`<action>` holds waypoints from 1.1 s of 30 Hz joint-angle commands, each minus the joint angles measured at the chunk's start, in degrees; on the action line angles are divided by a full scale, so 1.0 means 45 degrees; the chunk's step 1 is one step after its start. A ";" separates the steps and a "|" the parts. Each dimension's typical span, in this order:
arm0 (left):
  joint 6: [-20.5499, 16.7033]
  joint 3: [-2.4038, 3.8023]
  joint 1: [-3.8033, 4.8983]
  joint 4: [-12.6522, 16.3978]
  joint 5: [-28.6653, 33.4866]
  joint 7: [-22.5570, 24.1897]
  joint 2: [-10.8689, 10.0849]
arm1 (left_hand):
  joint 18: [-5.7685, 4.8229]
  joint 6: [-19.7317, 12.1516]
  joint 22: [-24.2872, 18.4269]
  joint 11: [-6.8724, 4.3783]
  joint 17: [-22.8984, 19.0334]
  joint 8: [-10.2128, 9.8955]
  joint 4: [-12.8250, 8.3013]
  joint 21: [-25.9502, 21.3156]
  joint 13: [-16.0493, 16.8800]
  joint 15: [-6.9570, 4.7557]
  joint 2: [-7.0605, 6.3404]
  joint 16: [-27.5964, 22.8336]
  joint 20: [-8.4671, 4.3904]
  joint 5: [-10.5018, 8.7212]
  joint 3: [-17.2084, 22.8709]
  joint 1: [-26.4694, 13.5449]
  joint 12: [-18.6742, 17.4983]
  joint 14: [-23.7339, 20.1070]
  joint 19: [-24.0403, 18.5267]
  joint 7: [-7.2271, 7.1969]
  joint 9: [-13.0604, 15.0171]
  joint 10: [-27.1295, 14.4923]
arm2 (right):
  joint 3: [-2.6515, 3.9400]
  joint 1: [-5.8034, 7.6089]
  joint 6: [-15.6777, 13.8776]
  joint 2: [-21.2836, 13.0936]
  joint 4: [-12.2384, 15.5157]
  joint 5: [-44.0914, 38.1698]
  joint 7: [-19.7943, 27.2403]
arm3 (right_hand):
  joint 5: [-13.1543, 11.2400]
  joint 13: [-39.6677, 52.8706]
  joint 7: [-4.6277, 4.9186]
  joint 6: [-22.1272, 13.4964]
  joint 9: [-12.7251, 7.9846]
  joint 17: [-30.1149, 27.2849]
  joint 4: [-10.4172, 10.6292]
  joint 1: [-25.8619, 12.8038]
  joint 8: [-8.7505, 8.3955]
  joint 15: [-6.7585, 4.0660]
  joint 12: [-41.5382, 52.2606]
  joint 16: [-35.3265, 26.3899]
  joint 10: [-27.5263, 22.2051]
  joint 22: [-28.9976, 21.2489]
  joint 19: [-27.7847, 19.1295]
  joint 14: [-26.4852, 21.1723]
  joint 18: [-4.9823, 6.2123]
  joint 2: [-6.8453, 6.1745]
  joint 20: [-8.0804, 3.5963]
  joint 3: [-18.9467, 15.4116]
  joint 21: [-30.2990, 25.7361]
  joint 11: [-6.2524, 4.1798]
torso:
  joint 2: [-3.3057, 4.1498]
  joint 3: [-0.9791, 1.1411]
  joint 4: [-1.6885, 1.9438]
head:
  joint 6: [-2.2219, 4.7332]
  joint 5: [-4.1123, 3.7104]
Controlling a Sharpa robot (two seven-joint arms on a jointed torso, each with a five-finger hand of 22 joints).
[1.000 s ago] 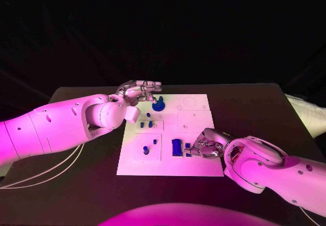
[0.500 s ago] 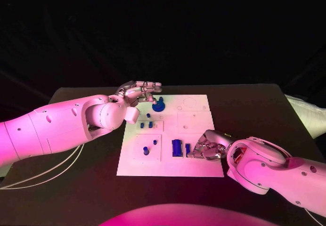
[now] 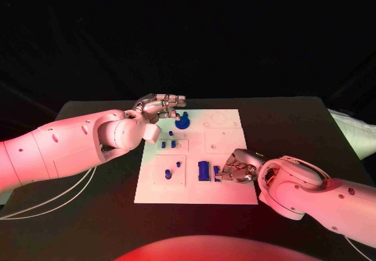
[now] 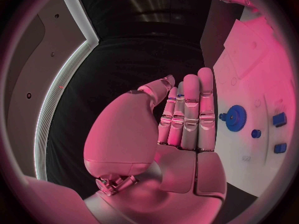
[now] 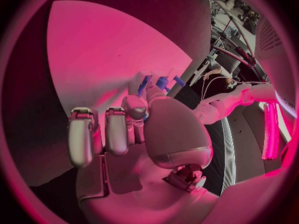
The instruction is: Assemble the parts on the task board
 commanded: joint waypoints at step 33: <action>0.0573 0.0005 -0.0125 -0.0568 0.0296 0.0477 0.0008 | 0.0131 -0.0166 -0.0056 0.0000 -0.0109 0.0122 -0.0028 -0.0132 -0.0023 0.0038 0.0017 -0.0136 0.0047 0.0032 -0.0146 -0.0177 0.0121 -0.0257 -0.0271 -0.0015 -0.0009 -0.0173 | 0.0162 0.1453 -0.1115 -0.0640 -0.1327 0.9984 0.7112 | -0.0085 -0.4057 0.0759 -0.1713 -0.0279 -0.4450 -0.1014 0.1739 -0.0972 0.0390 -0.5829 -0.4398 -0.2668 -0.2860 -0.2711 -0.0467 0.0760 0.0562 0.0414 -0.0789 -0.3314 0.0577 | -0.0239 -0.0044 -0.0326 | 0.0613 -0.0021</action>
